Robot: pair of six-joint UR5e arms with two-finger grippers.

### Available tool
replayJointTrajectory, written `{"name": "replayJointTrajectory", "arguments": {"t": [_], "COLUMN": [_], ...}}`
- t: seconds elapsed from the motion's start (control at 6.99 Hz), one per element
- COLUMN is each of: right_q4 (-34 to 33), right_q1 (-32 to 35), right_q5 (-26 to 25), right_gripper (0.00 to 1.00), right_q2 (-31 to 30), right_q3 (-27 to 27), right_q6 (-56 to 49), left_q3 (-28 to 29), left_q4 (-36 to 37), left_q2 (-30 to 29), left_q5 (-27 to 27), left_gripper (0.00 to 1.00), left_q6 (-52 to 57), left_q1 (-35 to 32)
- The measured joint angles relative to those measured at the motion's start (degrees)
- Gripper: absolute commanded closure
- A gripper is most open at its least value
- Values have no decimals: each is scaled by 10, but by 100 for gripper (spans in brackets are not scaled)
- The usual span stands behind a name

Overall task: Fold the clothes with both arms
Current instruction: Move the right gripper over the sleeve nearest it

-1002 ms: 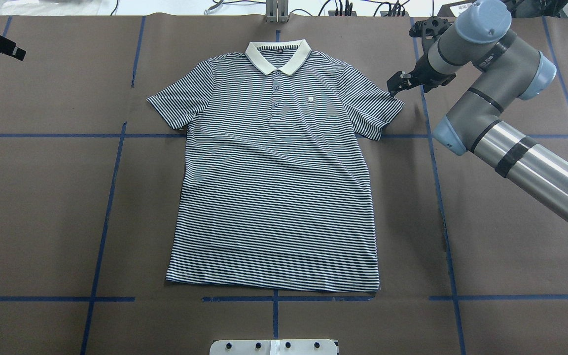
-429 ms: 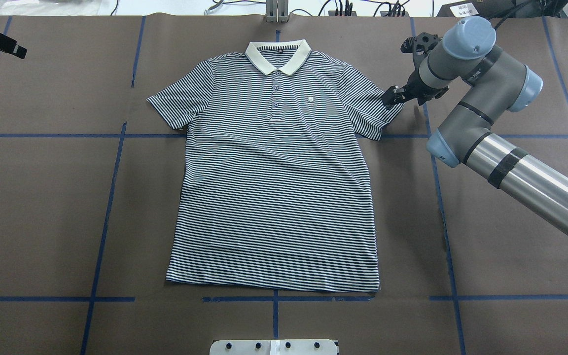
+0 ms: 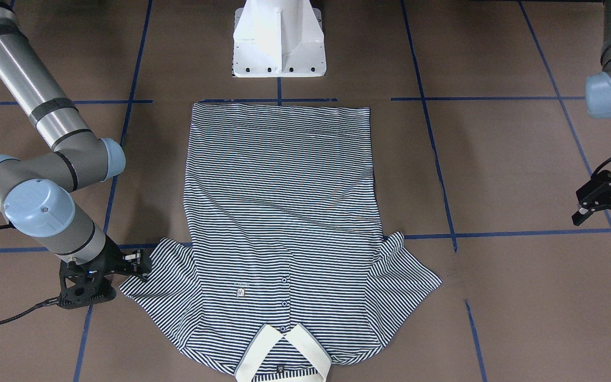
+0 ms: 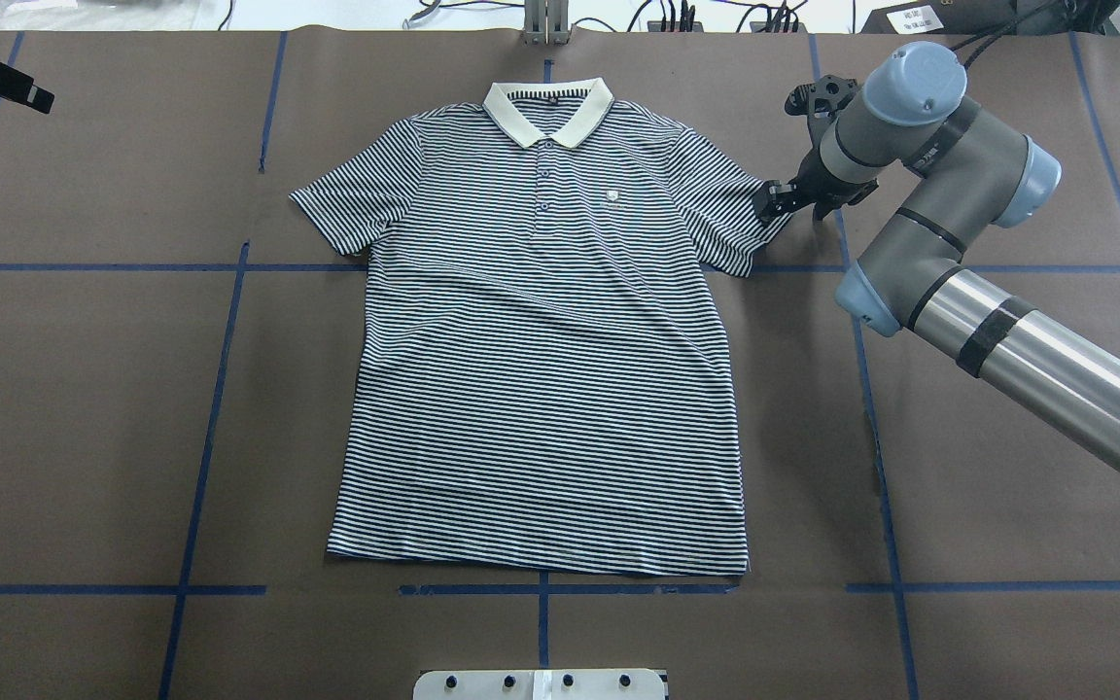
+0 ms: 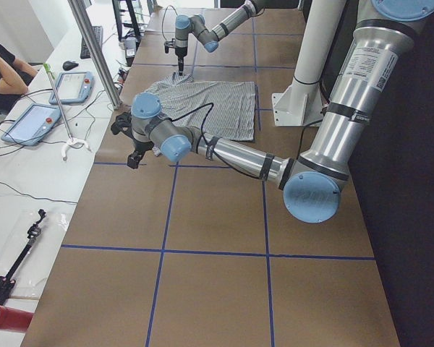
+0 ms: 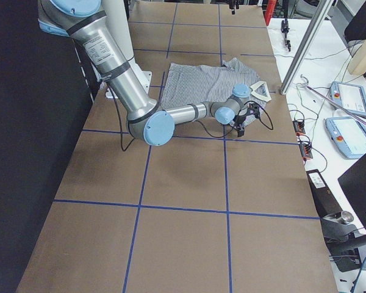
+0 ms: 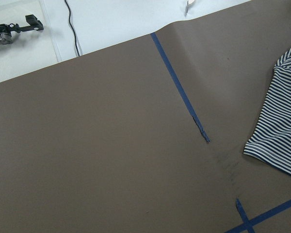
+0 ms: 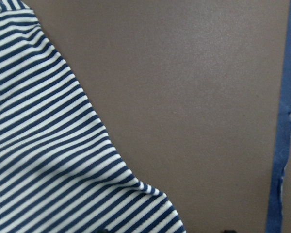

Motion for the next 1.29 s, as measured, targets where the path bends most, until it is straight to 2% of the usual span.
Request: {"name": "replayJointTrajectory", "arguments": {"t": [0.14, 1.0, 1.29], "right_q4": [-1, 0, 0], "right_q1": [0, -1, 0], "right_q5": [0, 0, 3], "right_gripper": [100, 100, 100], "right_q2": [1, 14, 19], "right_q3": [-1, 3, 26], "right_q6": [-2, -3, 5], "left_q3": [-1, 0, 0], "left_q4": [0, 1, 1], "left_q2": [0, -1, -2], "left_q5": [0, 0, 0], "left_gripper": [0, 0, 0], "left_q6": [0, 0, 0], "left_q1": [0, 0, 0]}}
